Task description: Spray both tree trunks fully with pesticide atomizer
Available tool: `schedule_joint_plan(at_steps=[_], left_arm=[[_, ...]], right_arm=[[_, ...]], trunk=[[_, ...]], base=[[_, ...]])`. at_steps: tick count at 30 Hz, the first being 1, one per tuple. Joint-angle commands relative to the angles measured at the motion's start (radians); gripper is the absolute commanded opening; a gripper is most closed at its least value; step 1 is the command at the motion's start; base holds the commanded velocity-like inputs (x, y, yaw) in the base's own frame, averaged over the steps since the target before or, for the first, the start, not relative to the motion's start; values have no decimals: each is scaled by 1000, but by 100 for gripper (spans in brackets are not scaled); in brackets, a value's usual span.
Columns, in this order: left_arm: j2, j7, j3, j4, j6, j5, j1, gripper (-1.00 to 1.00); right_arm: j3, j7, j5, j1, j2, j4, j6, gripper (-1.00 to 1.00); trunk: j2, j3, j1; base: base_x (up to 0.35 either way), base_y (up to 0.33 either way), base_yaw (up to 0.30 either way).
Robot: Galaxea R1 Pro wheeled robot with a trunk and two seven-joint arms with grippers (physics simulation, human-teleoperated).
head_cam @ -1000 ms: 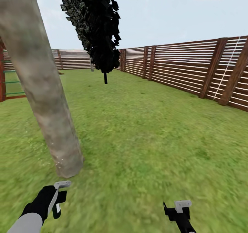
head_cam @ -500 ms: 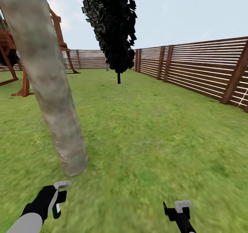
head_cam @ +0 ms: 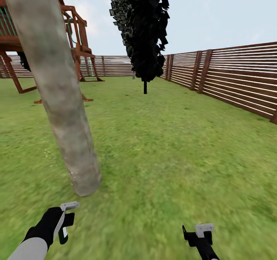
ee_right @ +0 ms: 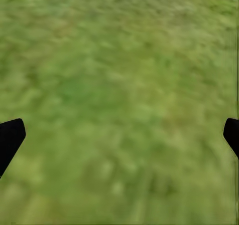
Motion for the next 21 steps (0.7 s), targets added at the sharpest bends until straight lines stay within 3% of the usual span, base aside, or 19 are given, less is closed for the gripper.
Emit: schedule_joint_plan(at_steps=[1,13,21], left_arm=[[-1,-3,4,-2,5,-5,-1,-100],[-1,-3,5,-2,5,-5,-1,-100],[-3,-3,4,-4,4,0,-1,-100]], right_arm=[[0,-8,11,-1,0,1,-2,100],[0,-9,11,-1,1,0,-2,100],[0,-9,11,-1,0,0,-2,100]], trunk=[[0,-1,0],[0,-1,0],[0,-1,0]], base=[[162,-252,17],[161,-252,6],[166,-232,255]])
